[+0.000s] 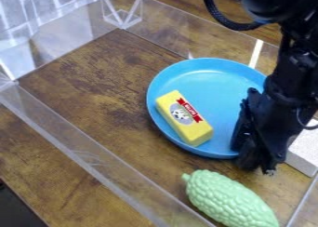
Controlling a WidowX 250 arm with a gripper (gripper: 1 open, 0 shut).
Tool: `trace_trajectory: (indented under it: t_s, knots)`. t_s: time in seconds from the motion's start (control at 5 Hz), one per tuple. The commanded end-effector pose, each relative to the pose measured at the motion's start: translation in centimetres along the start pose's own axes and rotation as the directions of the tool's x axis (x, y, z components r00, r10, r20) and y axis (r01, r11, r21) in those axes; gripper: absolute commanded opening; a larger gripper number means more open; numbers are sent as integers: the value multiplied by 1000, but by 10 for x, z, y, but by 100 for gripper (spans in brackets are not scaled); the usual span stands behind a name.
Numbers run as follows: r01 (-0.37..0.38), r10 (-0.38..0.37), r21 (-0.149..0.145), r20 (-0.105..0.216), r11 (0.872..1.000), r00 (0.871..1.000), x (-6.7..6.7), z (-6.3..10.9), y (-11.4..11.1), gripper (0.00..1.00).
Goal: Remove the yellow brick from inside the blue tray and put it on the table
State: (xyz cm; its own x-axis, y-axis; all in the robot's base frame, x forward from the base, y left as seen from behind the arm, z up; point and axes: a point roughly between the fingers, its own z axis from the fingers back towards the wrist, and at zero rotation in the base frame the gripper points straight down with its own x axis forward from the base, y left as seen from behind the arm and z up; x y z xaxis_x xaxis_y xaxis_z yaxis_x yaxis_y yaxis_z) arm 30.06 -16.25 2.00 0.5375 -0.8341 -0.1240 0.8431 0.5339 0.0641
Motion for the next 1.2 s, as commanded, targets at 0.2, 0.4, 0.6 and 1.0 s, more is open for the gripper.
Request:
trace_trajectory:
  t_s: [0.2, 0.4, 0.6, 1.0]
  knots:
    - [23, -23, 20, 15, 1000, 1000, -2, 14, -5, 0]
    - [20, -21, 25, 15, 999, 1000, -3, 19, -4, 0]
    - [18, -18, 31, 14, 999, 1000, -6, 23, -3, 0]
    - [15, -15, 42, 8, 999, 1000, -10, 32, -1, 0]
